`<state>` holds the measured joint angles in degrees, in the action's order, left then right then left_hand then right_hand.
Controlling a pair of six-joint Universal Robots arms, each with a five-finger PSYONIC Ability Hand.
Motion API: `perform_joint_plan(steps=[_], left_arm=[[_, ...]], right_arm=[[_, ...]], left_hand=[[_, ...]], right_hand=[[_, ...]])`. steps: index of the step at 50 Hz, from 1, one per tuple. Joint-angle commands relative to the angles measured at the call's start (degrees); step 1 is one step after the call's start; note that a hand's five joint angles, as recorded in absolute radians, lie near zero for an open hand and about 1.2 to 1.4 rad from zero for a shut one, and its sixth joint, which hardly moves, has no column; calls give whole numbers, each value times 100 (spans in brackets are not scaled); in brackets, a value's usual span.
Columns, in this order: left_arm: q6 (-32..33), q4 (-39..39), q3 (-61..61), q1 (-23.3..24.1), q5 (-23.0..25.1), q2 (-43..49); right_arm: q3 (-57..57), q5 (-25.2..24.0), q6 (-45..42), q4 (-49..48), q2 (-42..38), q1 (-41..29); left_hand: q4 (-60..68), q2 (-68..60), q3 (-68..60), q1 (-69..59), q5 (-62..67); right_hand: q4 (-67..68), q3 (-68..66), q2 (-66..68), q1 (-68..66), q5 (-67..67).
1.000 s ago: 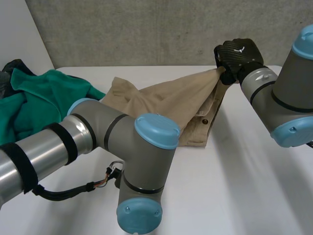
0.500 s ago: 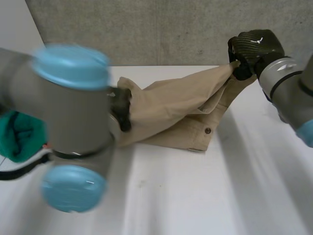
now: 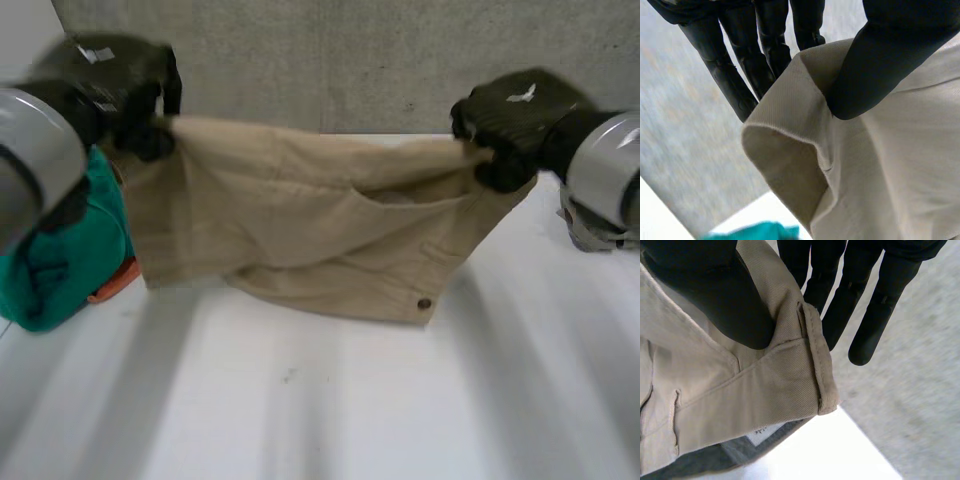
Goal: Fold the laundry.
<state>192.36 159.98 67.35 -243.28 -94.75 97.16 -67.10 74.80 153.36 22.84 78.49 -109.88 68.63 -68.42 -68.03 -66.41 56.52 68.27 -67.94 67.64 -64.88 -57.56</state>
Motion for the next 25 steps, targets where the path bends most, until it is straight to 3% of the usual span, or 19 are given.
perform_joint_plan(steps=[1,6,11,17,25], left_arm=[[82,226,-397,-123,-35,1585],[82,227,-1064,-105,-52,2762],[29,-45,-1532,-105,-158,3292],[-172,-538,-1489,-105,-246,3170],[-234,-565,-1181,-193,-325,2870]], right_arm=[[206,263,141,-175,-1142,-454],[364,868,448,-814,-1853,-832],[426,1387,545,-1317,-2259,-1079],[373,1555,580,-1388,-2277,-1237],[75,1433,563,-1423,-1663,-1211]], left_hand=[[1137,-1158,-1197,-1359,1348],[1137,-1158,-1197,-1359,1348],[1137,-1158,-1197,-1359,1348],[-3210,3189,3150,2988,-2999],[-4830,4810,4771,4609,-4620]], right_hand=[[1173,-1206,1236,-1512,-1244],[1173,-1206,1236,-1512,-1244],[1173,-1206,1236,-1512,-1244],[1173,-1206,1236,-1512,-1244],[1173,-1206,1236,-1512,-1244]])
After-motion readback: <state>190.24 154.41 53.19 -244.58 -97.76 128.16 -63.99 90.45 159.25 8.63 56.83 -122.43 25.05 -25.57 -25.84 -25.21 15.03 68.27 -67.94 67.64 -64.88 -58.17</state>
